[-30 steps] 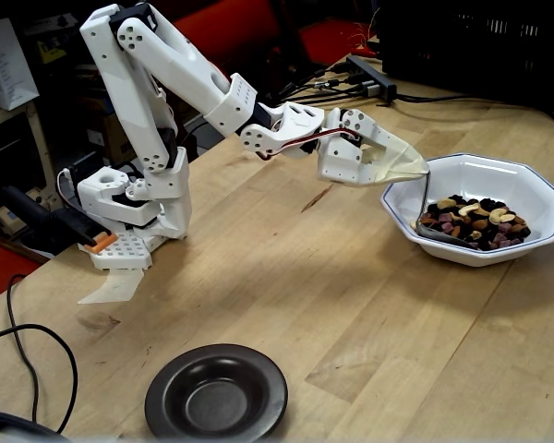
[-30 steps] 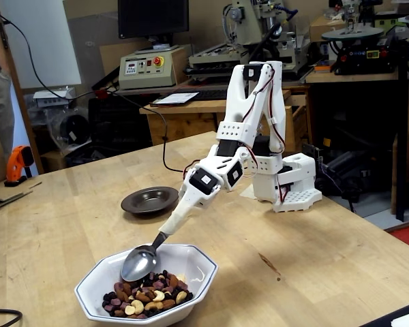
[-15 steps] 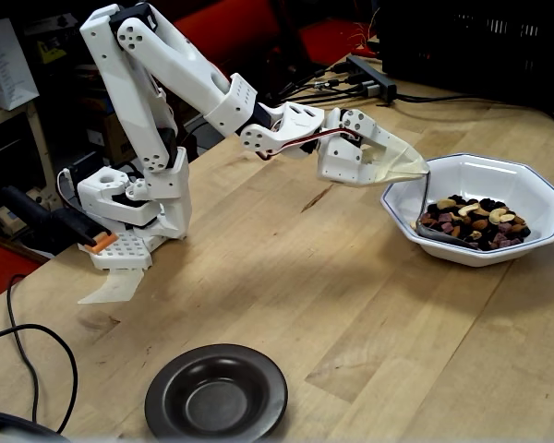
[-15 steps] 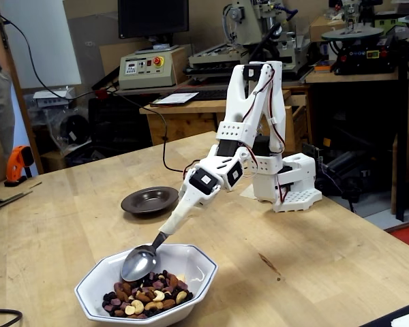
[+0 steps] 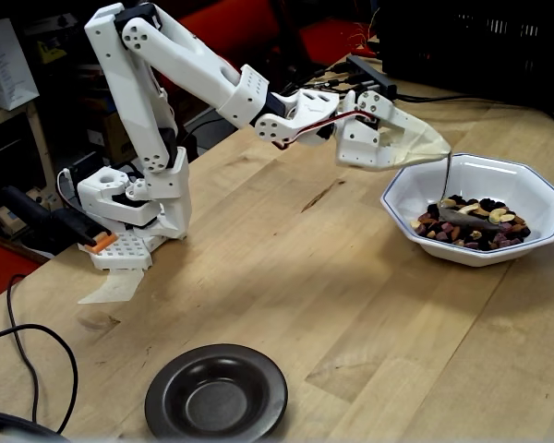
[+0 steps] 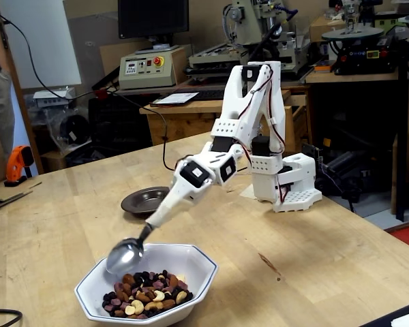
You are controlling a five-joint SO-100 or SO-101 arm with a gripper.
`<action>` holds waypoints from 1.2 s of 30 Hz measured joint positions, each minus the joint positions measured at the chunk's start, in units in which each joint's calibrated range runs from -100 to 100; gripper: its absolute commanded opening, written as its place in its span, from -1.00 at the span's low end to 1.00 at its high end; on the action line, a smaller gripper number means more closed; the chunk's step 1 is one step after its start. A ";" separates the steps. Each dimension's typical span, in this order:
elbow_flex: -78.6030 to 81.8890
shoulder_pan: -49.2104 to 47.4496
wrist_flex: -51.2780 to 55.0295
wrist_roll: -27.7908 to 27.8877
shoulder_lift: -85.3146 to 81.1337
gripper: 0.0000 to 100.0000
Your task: Use spoon to transfer food from the white bowl to brown plate
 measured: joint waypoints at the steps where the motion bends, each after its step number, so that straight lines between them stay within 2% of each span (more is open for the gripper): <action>1: 0.00 -0.66 0.00 0.00 0.69 -0.92; 16: 0.00 -2.99 0.00 0.00 2.15 -0.91; 26: 0.00 1.24 0.00 0.00 2.15 -0.91; 36: 0.00 1.24 0.00 0.00 2.15 -0.92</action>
